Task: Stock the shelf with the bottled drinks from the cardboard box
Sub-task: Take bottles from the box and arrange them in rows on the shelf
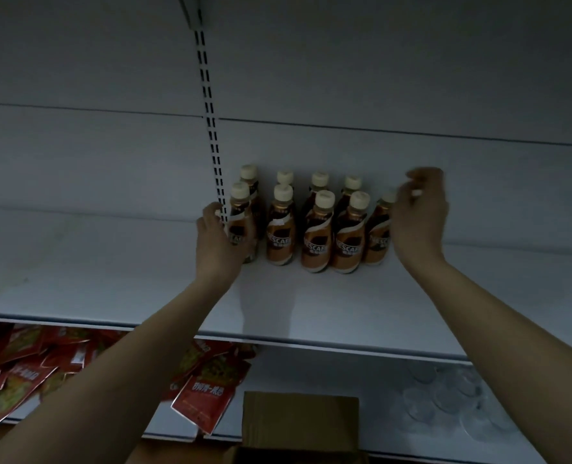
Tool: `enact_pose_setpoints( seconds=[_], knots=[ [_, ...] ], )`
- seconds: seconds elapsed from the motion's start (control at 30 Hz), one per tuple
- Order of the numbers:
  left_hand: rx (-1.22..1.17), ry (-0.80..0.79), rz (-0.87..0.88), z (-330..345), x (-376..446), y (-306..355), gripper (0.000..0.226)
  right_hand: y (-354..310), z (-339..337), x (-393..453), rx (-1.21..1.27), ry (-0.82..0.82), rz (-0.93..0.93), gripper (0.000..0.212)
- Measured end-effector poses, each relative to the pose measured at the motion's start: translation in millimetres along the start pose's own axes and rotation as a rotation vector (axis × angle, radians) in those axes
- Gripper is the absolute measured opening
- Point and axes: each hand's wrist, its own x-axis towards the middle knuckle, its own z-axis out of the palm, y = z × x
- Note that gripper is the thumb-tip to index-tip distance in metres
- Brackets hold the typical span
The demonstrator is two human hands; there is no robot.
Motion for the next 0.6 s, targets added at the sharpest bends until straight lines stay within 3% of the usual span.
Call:
enact_pose_setpoints(
  seconds=[0.17,0.3,0.43,0.6],
  knots=[
    [0.007,-0.149,-0.051,2,20,-6,0.096,-66,66,-21,-0.134,-0.590,-0.099,0.036],
    [0.041,-0.187,-0.025,6,25,-13,0.087,-76,106,-31,-0.320,-0.857,-0.123,0.058],
    [0.072,-0.171,0.045,10,31,-22,0.080,-65,123,-29,-0.463,-0.862,-0.222,0.025],
    [0.062,-0.168,0.080,18,38,-23,0.076,-57,131,-29,-0.403,-0.809,-0.288,0.022]
  ],
)
